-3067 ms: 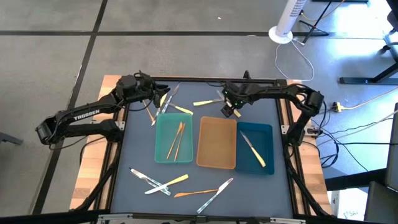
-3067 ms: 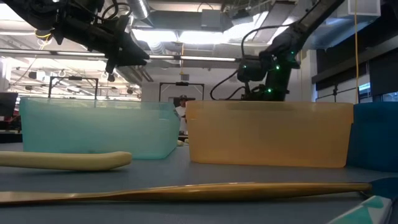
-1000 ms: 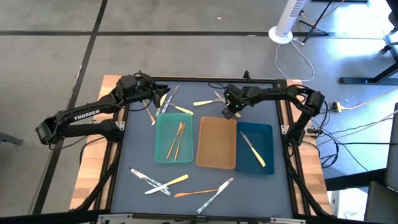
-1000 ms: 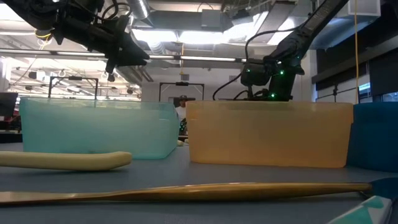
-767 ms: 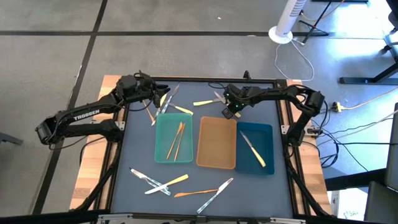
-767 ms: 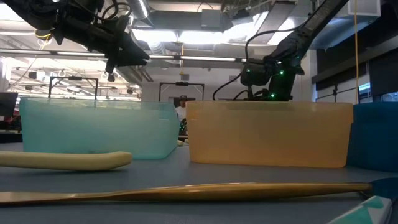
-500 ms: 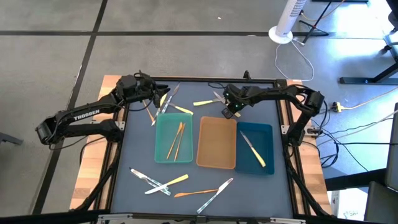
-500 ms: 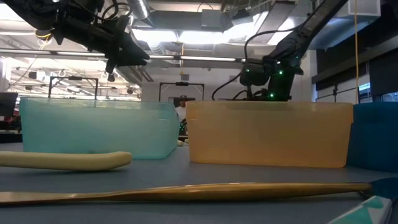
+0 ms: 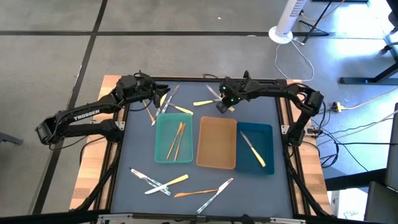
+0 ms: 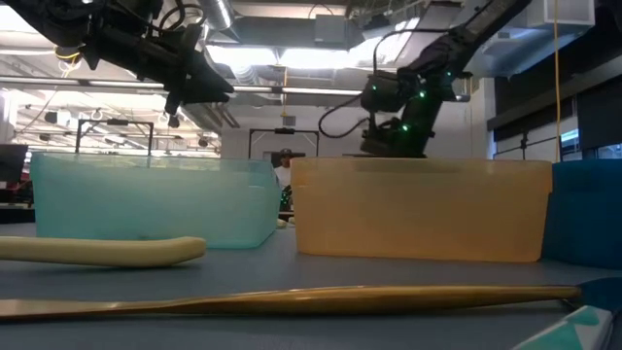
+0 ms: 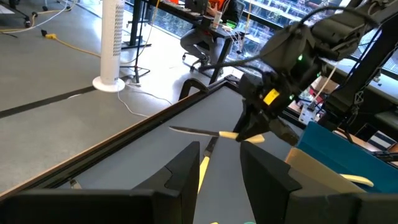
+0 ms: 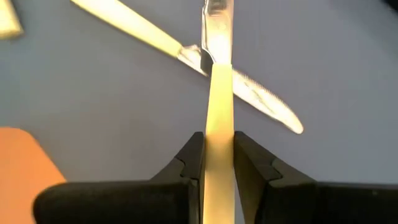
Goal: Sort silverware by color (type)
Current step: Put the yellow knife into the blue bin
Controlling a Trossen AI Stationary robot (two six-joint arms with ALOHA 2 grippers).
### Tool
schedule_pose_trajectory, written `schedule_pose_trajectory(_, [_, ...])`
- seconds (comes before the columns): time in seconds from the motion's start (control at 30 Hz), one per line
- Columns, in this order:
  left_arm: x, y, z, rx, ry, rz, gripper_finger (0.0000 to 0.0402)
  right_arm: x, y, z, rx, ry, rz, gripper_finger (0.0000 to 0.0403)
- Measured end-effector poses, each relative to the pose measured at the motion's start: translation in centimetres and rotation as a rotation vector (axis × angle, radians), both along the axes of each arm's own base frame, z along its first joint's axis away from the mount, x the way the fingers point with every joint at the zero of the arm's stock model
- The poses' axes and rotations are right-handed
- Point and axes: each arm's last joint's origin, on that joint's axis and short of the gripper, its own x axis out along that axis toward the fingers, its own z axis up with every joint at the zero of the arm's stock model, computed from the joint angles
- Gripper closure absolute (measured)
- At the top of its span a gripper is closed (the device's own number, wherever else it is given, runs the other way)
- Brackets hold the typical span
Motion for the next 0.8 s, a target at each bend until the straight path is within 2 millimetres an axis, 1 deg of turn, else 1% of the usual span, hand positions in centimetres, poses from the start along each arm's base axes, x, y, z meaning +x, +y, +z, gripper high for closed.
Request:
schedule_pose_trajectory(0.3, [0.0, 0.0, 0.0, 0.0, 0.0, 0.0, 0.0292, 1.3, -0.7, 4.3, 0.003, -0.035, 0.011, 0.0352])
schedule_pose_trajectory(0.43, [0.0, 0.0, 0.0, 0.0, 0.0, 0.0, 0.0292, 1.7, -0.8, 6.1, 0.002, -0.038, 0.012, 0.0352])
schedule_pose_trajectory(0.57, [0.0, 0.0, 0.0, 0.0, 0.0, 0.0, 0.0292, 1.8, -0.8, 7.6, -0.005, -0.036, 0.028, 0.0352])
schedule_pose_trajectory(0.7, [0.0, 0.0, 0.0, 0.0, 0.0, 0.0, 0.0292, 2.2, -0.2, 8.5, -0.01, -0.044, 0.049, 0.0352])
schedule_pose_trajectory(0.8, [0.0, 0.0, 0.0, 0.001, 0.0, 0.0, 0.0292, 2.4, 1.0, 9.1, -0.017, -0.054, 0.08, 0.0352])
